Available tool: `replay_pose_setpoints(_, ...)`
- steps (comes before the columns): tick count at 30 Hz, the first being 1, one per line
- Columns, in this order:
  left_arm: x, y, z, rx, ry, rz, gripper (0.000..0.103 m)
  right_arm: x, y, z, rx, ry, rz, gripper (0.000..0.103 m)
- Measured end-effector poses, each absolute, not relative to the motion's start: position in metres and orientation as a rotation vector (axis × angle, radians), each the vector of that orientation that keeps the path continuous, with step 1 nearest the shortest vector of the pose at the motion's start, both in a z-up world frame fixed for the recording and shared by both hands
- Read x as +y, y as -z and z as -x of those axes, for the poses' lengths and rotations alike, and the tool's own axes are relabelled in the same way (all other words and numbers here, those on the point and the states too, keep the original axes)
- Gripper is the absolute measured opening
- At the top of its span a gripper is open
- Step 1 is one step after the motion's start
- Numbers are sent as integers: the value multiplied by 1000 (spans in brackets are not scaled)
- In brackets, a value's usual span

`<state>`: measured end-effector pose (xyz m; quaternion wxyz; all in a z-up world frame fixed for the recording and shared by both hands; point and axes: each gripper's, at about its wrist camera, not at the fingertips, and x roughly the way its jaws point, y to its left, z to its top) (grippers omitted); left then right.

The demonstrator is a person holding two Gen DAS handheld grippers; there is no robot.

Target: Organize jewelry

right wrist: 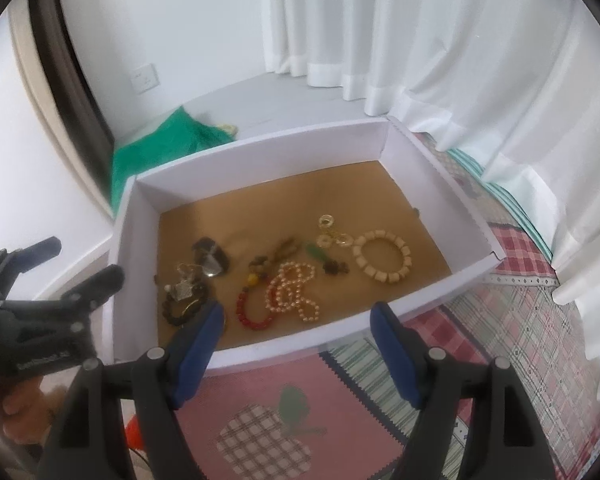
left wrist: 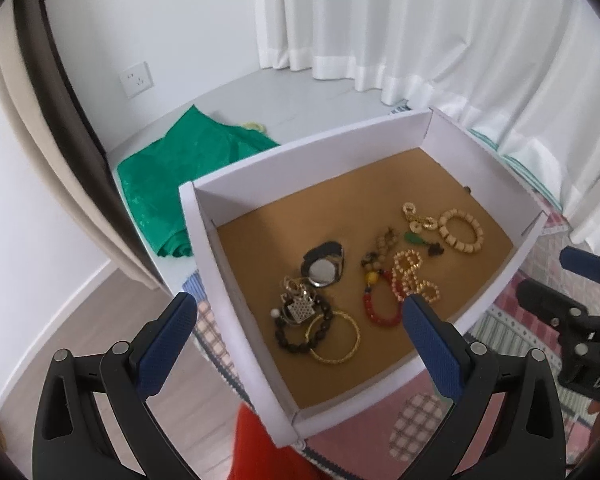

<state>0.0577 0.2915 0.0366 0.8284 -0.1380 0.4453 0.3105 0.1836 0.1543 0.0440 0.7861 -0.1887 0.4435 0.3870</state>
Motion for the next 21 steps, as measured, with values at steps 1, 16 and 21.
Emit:
replay_pose_setpoints(1,292,-38,-57,947,-655,299,102,156,-44,-181,957,-837,416,77)
replay_pose_setpoints(16,299,-46,-52,943,-675,366,102,160,-43,-180,969,-819,418,78)
replay_pose_setpoints(21,298,-44,-53,932,-700,349,102,157,-42,-183,970,-814,408,78)
